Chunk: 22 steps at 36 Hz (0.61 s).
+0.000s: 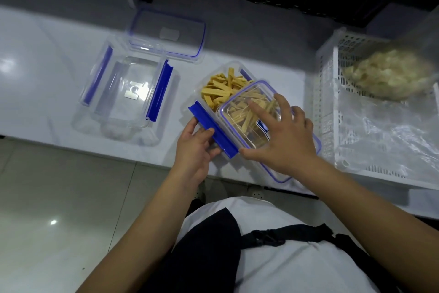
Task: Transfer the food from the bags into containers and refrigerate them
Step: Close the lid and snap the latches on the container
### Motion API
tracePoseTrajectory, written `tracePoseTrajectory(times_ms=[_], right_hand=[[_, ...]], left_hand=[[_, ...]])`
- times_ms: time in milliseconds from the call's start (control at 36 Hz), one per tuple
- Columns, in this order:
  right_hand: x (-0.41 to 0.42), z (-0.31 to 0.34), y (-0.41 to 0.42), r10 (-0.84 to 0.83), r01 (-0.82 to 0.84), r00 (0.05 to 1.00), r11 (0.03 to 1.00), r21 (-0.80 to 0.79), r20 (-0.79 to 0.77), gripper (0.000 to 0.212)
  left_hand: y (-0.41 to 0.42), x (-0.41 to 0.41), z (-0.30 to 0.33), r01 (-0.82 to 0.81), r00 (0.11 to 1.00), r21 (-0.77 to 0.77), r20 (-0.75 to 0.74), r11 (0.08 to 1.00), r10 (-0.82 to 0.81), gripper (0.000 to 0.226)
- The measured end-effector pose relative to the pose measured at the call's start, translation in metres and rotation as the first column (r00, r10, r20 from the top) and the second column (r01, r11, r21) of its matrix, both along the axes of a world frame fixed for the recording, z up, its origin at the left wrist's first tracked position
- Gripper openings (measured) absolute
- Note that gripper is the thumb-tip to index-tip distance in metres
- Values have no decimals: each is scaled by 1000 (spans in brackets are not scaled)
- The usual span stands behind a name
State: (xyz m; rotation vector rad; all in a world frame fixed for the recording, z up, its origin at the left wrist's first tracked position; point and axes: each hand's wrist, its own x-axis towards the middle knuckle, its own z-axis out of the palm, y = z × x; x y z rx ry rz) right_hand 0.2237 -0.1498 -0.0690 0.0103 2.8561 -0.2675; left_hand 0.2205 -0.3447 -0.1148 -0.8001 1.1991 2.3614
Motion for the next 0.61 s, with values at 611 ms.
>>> tracePoseTrajectory(times_ms=[611], right_hand=[[-52,2,-26,28,-27,999,1000,12,-27,103]], left_hand=[[-2,-1,-6,2,1000,37,-24,999,-1,48]])
